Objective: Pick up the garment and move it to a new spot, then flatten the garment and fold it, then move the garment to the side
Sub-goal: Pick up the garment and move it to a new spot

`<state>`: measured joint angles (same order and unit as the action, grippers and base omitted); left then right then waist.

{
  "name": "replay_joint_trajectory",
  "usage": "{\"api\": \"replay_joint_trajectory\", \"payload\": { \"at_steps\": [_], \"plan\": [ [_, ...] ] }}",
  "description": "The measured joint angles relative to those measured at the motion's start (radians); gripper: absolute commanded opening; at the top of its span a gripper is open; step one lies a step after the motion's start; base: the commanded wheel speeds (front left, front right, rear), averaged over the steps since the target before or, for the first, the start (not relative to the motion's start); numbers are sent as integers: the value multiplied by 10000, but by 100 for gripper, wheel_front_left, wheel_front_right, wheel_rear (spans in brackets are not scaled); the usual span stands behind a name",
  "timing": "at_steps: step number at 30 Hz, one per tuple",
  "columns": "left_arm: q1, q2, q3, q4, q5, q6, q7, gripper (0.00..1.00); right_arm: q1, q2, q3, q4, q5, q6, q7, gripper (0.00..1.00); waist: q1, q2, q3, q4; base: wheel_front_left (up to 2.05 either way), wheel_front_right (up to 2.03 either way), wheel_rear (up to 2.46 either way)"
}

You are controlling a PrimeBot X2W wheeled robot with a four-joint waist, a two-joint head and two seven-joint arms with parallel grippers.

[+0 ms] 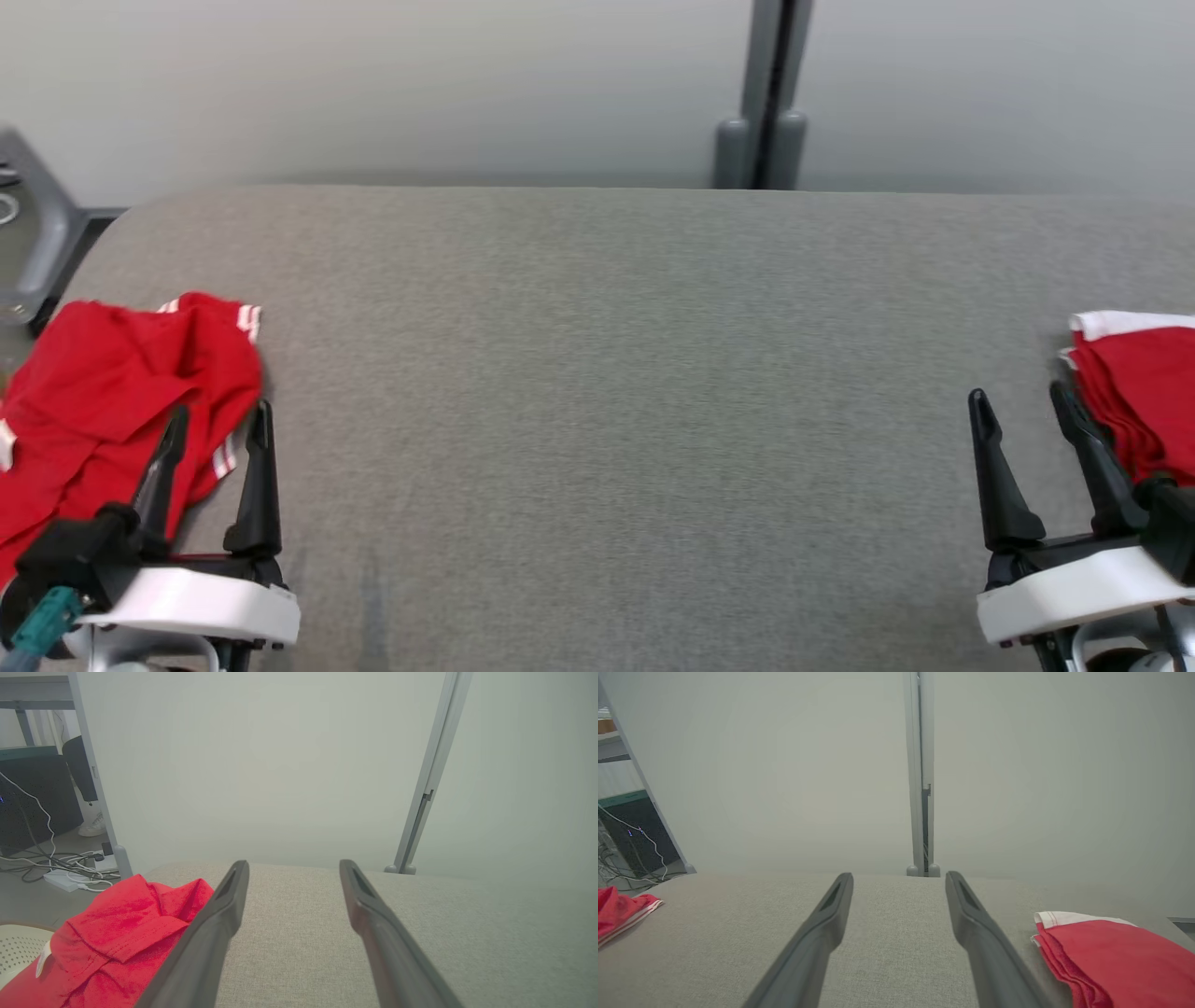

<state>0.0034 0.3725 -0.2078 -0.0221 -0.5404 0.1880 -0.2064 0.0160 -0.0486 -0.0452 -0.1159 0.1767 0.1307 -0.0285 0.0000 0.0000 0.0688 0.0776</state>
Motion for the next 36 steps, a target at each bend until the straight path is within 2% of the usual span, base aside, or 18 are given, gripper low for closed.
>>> {"api": "replay_joint_trajectory", "payload": {
  "at_steps": [14,19,32,36],
  "plan": [
    [-335,-259,157,157,-134,-458,-414,100,-256,4,591,-426,-140,0,508,100,0,0,207,2590,0,0,0],
    [-351,-414,155,92,36,-652,-497,100,-264,4,635,-424,-92,0,591,100,0,0,257,3252,0,0,0],
    [-449,-842,514,-2,449,-949,-525,100,-262,6,635,-382,-15,0,646,100,0,0,296,3398,0,0,0],
    [-771,-1003,999,-334,671,-1007,-535,100,-288,6,690,-518,-33,0,757,100,0,0,473,3307,0,0,0]
  ]
}}
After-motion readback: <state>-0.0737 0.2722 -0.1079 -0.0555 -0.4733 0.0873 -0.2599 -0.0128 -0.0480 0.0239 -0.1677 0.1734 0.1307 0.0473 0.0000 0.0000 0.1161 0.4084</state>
